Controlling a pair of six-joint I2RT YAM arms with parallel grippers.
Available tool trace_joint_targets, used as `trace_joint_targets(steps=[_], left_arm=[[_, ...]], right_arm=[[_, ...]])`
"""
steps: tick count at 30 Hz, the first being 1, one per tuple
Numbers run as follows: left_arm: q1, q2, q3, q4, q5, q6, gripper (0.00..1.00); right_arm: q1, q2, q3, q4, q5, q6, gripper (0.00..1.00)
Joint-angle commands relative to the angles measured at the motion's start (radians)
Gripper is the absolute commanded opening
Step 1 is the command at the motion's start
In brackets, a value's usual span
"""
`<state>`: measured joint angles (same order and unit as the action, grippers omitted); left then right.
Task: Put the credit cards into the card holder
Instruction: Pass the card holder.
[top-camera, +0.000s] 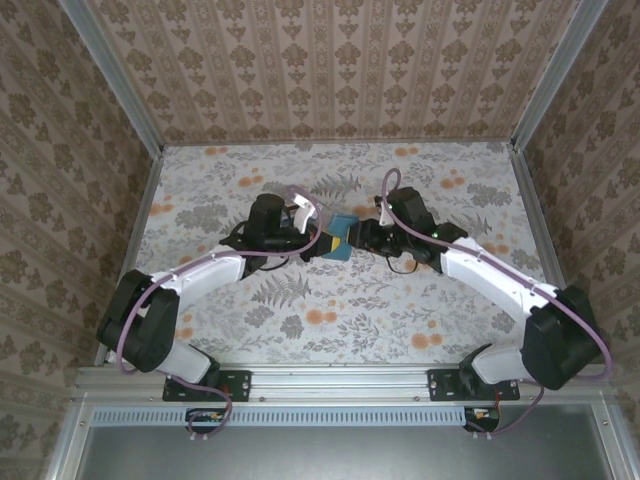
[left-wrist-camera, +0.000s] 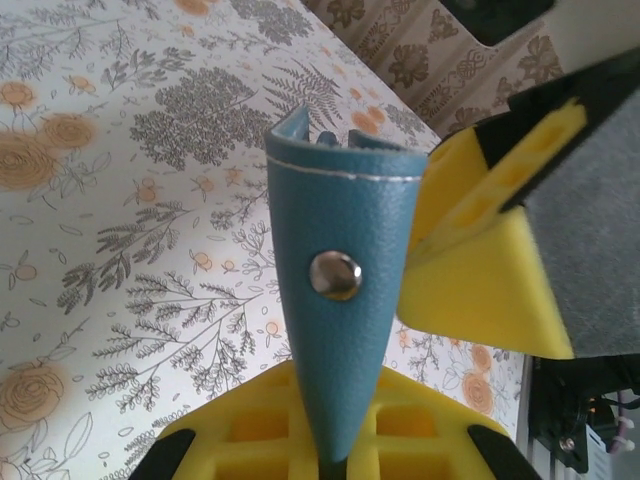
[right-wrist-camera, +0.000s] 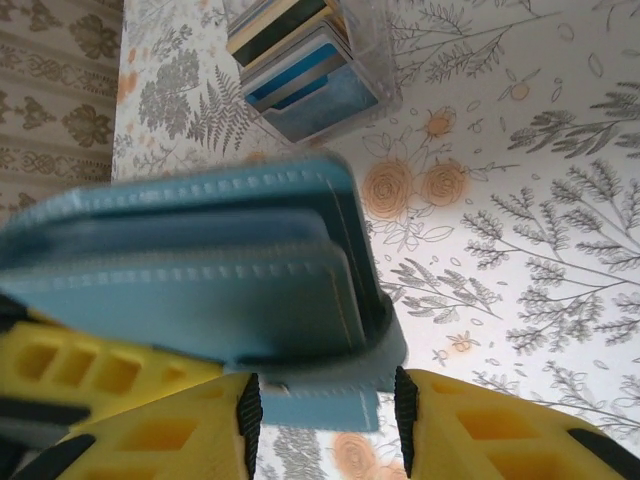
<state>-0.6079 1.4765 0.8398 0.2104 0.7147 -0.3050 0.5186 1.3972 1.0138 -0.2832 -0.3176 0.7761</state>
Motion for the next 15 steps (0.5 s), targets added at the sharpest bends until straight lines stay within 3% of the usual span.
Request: trace_joint_targets(steps=[1,6,15], left_arm=[[-0.009,0.004,0.038,0.002,0.032,-0.017,0.0],[-0.045,0.05,0.035,0.124,0.016,-0.066,0.0],[-0.061,0.086,0.062,0.158,0.002,-0.063,0.0]], right_arm=[[0.013,0.054,0.07,-0.095,-0.018,0.16,0.44],[0.018,0.129,0.114,-0.161,-0.021,0.292,0.41],[0.023,0.16,0.102,-0.162,-0.048,0.468,0.44]])
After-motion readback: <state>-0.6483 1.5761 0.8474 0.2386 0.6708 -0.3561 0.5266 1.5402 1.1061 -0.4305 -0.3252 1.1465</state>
